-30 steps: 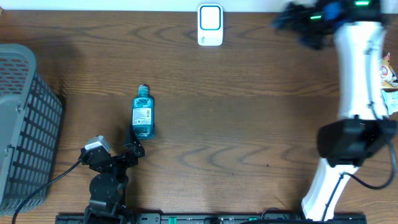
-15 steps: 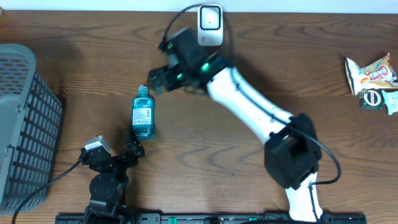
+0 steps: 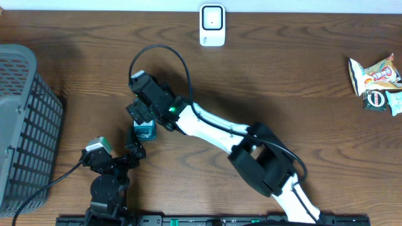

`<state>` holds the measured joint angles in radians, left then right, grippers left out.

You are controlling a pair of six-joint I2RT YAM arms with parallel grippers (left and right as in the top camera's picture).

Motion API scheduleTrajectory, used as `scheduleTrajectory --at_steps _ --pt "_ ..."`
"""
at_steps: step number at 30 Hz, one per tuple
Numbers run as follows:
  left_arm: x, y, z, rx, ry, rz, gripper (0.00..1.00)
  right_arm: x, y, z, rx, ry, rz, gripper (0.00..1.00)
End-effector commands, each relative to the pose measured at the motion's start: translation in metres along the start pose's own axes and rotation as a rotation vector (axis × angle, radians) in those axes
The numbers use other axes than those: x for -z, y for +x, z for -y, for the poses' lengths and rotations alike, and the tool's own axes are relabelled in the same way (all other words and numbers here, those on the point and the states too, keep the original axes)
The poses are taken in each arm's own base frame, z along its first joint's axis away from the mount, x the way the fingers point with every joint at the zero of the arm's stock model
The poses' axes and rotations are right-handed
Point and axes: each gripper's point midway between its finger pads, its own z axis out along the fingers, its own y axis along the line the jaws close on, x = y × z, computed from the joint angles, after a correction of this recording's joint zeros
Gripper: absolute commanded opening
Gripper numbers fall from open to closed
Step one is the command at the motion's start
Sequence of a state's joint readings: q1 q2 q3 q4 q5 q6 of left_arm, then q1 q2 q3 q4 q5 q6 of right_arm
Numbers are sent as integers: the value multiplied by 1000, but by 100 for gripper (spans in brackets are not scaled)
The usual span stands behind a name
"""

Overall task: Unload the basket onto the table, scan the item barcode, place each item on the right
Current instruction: 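Move the right gripper to the teal mouthwash bottle and grasp it, then lift the mouthwash bottle and pull it toward table center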

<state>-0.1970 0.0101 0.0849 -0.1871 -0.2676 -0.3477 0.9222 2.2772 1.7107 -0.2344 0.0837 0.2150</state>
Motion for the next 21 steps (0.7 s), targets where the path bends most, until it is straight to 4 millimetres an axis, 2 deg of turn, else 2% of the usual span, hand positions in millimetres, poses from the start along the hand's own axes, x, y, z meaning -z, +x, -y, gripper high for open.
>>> scheduleTrajectory --at_steps 1,7,11,16,19,21 --pt "-2 12 -6 -6 -21 -30 98 -21 25 7 37 23 -47 99" --pt "-2 12 -6 -6 -21 -30 98 -22 39 8 39 30 -97 99" --pt "-2 12 -6 -6 -21 -30 98 -18 65 15 51 57 -203 99" --pt "-2 12 -6 -6 -21 -30 98 -4 101 45 74 183 -363 94" --pt "-2 12 -6 -6 -21 -30 98 2 111 60 76 209 -418 92" --pt "-2 12 -6 -6 -21 -30 98 5 114 66 80 215 -439 86"
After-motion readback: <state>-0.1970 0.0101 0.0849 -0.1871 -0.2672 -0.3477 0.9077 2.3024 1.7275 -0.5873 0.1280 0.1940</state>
